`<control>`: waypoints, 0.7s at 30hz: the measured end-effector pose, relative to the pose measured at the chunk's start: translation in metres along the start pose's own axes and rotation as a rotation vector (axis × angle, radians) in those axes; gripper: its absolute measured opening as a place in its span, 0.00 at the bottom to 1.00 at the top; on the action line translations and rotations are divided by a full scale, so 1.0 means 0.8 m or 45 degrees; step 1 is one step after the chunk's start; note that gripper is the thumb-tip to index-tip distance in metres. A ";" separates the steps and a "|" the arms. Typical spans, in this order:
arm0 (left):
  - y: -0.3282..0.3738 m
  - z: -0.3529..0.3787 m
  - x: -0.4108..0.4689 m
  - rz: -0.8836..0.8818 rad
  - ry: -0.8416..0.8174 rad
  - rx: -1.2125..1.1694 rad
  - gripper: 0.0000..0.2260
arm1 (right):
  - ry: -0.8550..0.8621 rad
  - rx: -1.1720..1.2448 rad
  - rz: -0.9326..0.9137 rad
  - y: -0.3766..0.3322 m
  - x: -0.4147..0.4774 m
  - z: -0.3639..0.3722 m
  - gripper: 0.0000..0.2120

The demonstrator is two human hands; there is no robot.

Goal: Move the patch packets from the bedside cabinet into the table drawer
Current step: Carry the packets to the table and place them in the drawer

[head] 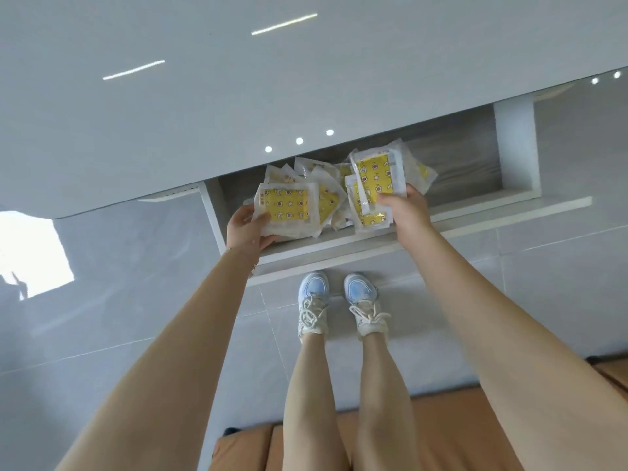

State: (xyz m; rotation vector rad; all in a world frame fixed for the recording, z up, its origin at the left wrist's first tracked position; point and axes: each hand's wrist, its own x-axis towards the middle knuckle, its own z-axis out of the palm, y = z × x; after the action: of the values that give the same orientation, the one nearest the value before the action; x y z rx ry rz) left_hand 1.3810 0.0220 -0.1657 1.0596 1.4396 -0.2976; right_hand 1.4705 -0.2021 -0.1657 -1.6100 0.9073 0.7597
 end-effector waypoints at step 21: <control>-0.016 -0.033 -0.041 0.839 0.222 1.112 0.21 | 0.182 -1.164 -0.749 -0.015 -0.049 0.019 0.25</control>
State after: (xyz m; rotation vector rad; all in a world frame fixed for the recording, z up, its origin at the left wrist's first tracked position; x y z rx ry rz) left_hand 1.3482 0.0204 -0.1359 2.2408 1.0118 -0.3628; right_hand 1.4604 -0.1789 -0.1298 -2.5908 0.0942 0.6638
